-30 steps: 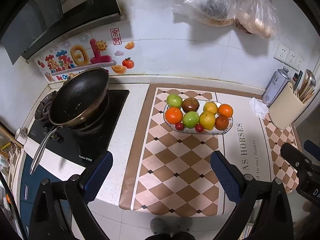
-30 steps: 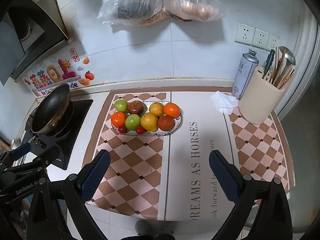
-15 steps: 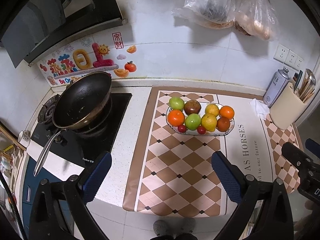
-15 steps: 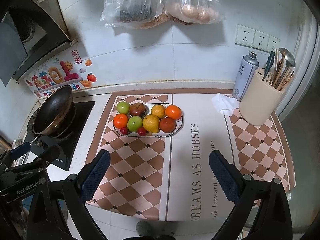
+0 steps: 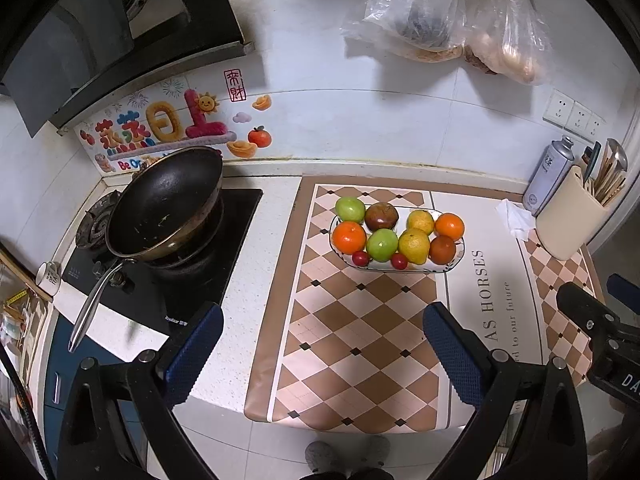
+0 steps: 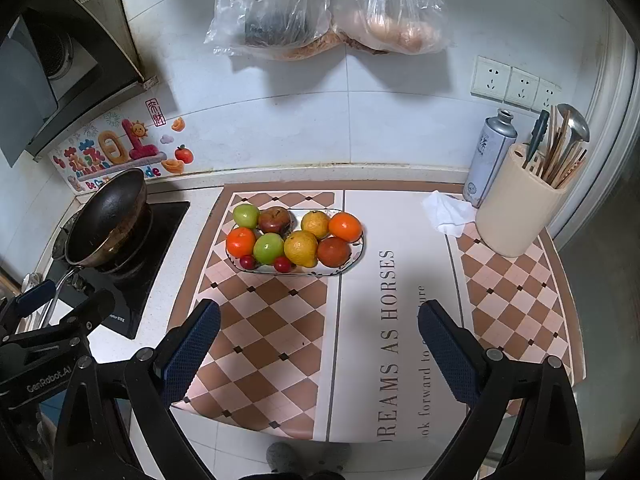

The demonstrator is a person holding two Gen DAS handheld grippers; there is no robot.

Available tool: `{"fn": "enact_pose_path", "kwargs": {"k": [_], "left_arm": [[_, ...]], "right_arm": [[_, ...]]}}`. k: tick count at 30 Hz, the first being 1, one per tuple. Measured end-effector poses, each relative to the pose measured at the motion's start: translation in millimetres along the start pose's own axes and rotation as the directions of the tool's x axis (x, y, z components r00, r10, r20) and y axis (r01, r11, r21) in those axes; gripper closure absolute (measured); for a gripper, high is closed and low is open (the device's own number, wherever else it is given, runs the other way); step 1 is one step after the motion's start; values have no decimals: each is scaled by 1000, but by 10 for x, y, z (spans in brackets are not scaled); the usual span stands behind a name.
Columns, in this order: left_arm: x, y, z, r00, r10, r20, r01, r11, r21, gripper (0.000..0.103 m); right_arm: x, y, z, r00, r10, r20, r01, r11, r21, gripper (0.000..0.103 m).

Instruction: Organize fruits

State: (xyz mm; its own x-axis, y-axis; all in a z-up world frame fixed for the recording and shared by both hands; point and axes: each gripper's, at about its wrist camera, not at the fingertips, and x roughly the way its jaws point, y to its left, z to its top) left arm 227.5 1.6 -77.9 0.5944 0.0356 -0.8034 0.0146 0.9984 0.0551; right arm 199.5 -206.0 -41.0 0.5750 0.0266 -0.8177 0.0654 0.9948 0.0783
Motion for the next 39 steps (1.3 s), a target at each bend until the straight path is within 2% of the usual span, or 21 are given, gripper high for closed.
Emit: {"fn": "enact_pose_path", "kwargs": {"k": [39], "left_arm": [[-10, -94, -63, 1000, -9, -9, 9, 1000, -10, 1]], "right_arm": [[-17, -109, -64, 1000, 9, -14, -9, 1000, -1, 2]]}}
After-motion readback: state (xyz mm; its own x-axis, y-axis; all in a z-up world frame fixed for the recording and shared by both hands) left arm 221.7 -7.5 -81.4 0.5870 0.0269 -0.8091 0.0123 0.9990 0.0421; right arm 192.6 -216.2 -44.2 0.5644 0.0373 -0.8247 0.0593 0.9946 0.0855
